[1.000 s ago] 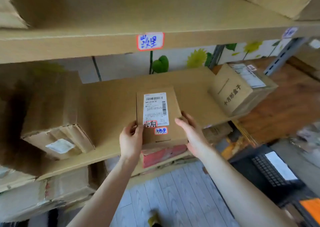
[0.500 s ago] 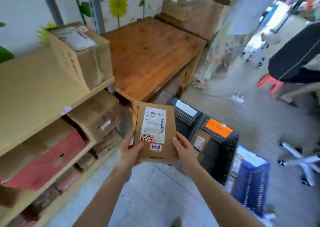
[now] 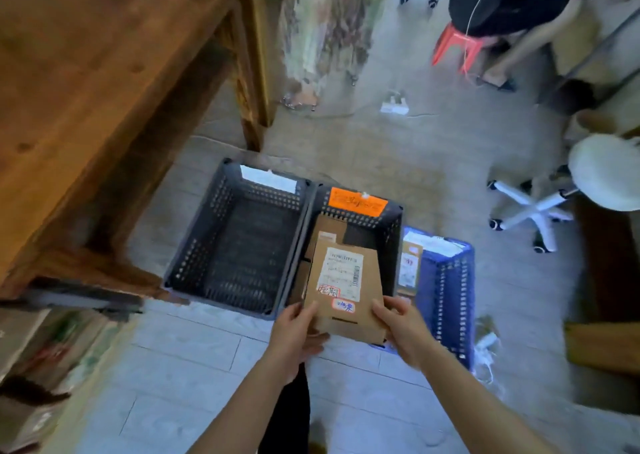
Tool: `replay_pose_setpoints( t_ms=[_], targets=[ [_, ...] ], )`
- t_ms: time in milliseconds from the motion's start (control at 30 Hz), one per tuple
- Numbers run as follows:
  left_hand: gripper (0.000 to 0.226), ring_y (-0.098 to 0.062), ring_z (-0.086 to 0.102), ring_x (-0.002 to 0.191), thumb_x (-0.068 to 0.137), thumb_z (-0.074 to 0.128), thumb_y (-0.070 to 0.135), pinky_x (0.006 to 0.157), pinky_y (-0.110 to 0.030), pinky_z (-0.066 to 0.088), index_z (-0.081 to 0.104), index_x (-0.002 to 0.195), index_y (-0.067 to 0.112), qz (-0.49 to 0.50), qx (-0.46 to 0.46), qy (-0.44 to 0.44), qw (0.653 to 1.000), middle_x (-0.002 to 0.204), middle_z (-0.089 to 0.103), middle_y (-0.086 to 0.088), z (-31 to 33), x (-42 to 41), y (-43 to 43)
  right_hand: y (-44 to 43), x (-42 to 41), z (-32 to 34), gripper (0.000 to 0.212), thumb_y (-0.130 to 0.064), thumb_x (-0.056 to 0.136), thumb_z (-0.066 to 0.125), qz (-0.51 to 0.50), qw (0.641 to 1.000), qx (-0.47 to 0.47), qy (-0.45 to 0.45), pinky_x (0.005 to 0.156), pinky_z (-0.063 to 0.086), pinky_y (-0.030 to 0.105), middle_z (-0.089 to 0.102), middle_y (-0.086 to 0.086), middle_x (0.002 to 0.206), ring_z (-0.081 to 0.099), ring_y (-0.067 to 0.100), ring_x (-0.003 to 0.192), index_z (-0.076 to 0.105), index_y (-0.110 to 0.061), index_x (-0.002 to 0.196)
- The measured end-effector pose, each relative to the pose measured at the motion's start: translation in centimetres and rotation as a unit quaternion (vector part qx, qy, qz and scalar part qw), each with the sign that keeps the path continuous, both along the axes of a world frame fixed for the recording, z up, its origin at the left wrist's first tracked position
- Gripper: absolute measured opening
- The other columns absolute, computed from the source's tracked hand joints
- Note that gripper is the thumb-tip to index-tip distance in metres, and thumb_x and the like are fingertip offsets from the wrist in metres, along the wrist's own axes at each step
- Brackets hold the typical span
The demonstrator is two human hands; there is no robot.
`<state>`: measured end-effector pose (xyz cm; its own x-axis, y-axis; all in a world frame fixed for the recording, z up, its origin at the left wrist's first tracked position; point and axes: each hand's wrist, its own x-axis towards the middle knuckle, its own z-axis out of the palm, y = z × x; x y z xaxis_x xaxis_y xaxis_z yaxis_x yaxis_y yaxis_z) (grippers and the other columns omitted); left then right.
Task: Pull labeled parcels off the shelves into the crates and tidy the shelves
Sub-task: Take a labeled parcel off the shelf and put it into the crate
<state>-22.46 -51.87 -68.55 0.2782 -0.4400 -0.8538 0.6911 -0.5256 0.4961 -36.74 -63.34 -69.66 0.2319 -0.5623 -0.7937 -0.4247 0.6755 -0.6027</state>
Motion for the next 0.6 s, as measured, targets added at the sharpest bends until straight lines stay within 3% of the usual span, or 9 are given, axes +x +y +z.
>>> replay_pose_setpoints(
  t_ms=[167,300,400,500,533,600],
  targets=[
    [0.041,-0.027,0.065,0.076,0.088,0.06,0.023,0.065,-0.03,0.055,0.05,0.116,-0.004,-0.007,0.074,-0.004,0.997,0.106,0.065,-0.022,-12.9,2.3,-8.7,-7.7,2.1,-11.8,0.038,-0.005,0.087,0.059,-0.061,0.996,0.047,0.039,0.082,0.052,0.044,0.061,0.021,0.112,0.061,0.031,0.095,0.048,0.003,0.123],
    [0.034,-0.026,0.064,0.079,0.09,0.057,0.026,0.063,-0.03,0.052,0.053,0.112,0.001,0.005,0.121,-0.004,0.993,0.099,0.065,-0.017,-26.0,3.5,-14.3,-12.5,4.2,-24.4,0.04,-0.008,0.087,0.06,-0.066,0.995,0.031,0.075,0.074,0.054,0.035,0.062,0.009,0.105,0.061,0.024,0.093,0.048,-0.004,0.125],
    [0.032,-0.029,0.067,0.082,0.092,0.054,0.029,0.064,-0.034,0.056,0.058,0.111,0.004,-0.04,0.143,-0.093,0.985,0.098,0.067,-0.016,-36.2,4.3,-18.0,-15.7,6.3,-34.8,0.043,-0.012,0.087,0.06,-0.059,0.994,-0.014,0.096,0.087,0.052,0.041,0.06,0.008,0.115,0.06,0.024,0.101,0.048,-0.008,0.128],
    [0.032,-0.018,0.062,0.059,0.095,0.048,0.027,0.047,-0.017,0.051,0.06,0.107,-0.001,-0.082,0.171,-0.208,0.96,0.078,0.065,-0.009,-44.9,5.6,-21.3,-18.3,8.6,-44.3,0.037,-0.013,0.088,0.059,-0.06,0.993,-0.051,0.089,0.085,0.052,0.038,0.061,0.005,0.113,0.061,0.021,0.098,0.051,-0.012,0.124],
    [0.033,-0.022,0.064,0.063,0.096,0.047,0.026,0.053,-0.018,0.053,0.059,0.108,-0.003,-0.09,0.181,-0.23,0.952,0.082,0.065,-0.012,-47.5,6.1,-22.2,-18.9,9.4,-47.1,0.033,-0.013,0.088,0.059,-0.06,0.993,-0.058,0.083,0.082,0.053,0.035,0.062,0.004,0.112,0.062,0.019,0.093,0.054,-0.013,0.121],
    [0.034,-0.037,0.063,0.095,0.095,0.046,0.022,0.079,-0.031,0.051,0.055,0.115,-0.004,-0.11,0.205,-0.255,0.939,0.109,0.063,-0.024,-51.6,7.0,-23.6,-19.7,10.8,-52.0,0.029,-0.013,0.088,0.058,-0.053,0.993,-0.074,0.072,0.08,0.052,0.032,0.064,0.004,0.113,0.062,0.018,0.091,0.056,-0.012,0.117]
  ],
)
